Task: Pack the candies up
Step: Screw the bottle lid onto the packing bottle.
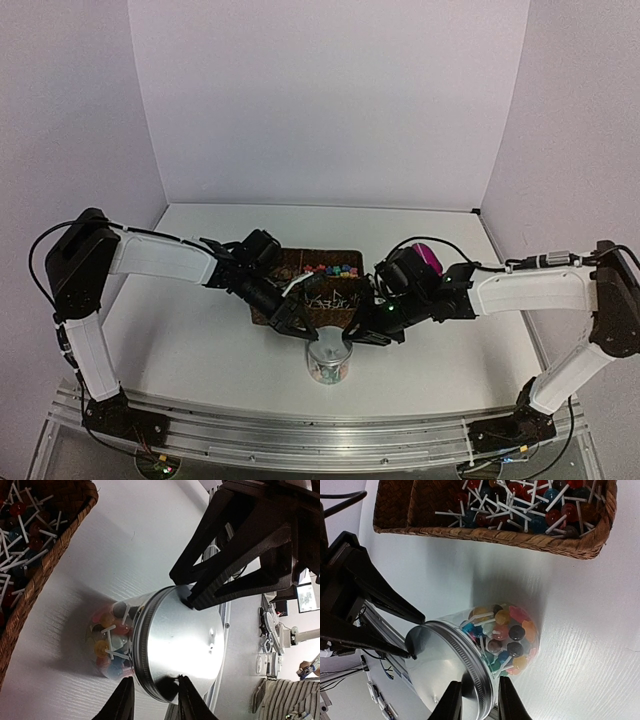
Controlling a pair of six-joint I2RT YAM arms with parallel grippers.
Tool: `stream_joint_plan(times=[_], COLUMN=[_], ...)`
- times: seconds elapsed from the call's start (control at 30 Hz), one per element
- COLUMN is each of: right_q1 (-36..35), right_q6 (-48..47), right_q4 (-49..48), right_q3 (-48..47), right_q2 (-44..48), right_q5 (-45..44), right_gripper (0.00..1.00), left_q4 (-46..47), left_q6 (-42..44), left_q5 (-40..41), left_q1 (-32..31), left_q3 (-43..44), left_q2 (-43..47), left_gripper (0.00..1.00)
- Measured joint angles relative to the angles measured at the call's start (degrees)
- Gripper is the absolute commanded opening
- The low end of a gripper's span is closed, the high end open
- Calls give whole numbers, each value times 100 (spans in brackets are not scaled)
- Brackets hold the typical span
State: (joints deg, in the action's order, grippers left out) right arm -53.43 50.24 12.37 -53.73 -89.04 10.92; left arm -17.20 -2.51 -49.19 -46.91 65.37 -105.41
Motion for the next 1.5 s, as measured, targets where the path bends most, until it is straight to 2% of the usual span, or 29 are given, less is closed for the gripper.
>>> stream_joint_plan(times=[0.23,0.3,0.4,0.5,0.57,0.63,0.77,0.83,1.0,1.13,1.27,1.37,1.5], right_q1=[0,1,8,13,15,15,15,15,15,15,39,82,164], right_q6=[-120,-140,-196,-239,-261,-288,-331,-329,-294,-235,-154,-61,60], right_q4=[259,288,371,548,632,700,750,742,709,574,407,164,-105], right_q3=[-383,-466,-517,-519,-520,-540,-665,-693,-698,-702,-701,-677,-532], right_q2=[-129,-129,-129,-129,-129,-129,-129,-129,-129,-177,-203,-203,-203], right_q5=[-46,-85,-164,-252,-321,-371,-392,-401,-398,-371,-324,-230,-142], right_gripper=[31,37,42,42,43,46,54,60,69,72,72,69,69], left_q4=[-706,-782,-830,-773,-497,13,1539,2124,3391,4517,5284,5854,7013], left_q6=[516,640,785,988,1108,1199,1182,1265,1083,739,545,349,243], left_q5=[211,243,252,277,277,260,258,470,1641,2548,3431,3722,3631], left_q1=[-10,-10,-9,-10,-9,-6,-104,-358,-1241,-1493,-1490,-1481,-1478], left_q3=[454,608,762,702,334,-457,-2482,-3008,-3264,-3697,-3994,-4045,-4043], left_q2=[-2,0,3,65,297,829,2378,2742,2237,1759,1309,1127,611], left_gripper=[57,63,67,68,77,98,99,100,100,100,100,100,100])
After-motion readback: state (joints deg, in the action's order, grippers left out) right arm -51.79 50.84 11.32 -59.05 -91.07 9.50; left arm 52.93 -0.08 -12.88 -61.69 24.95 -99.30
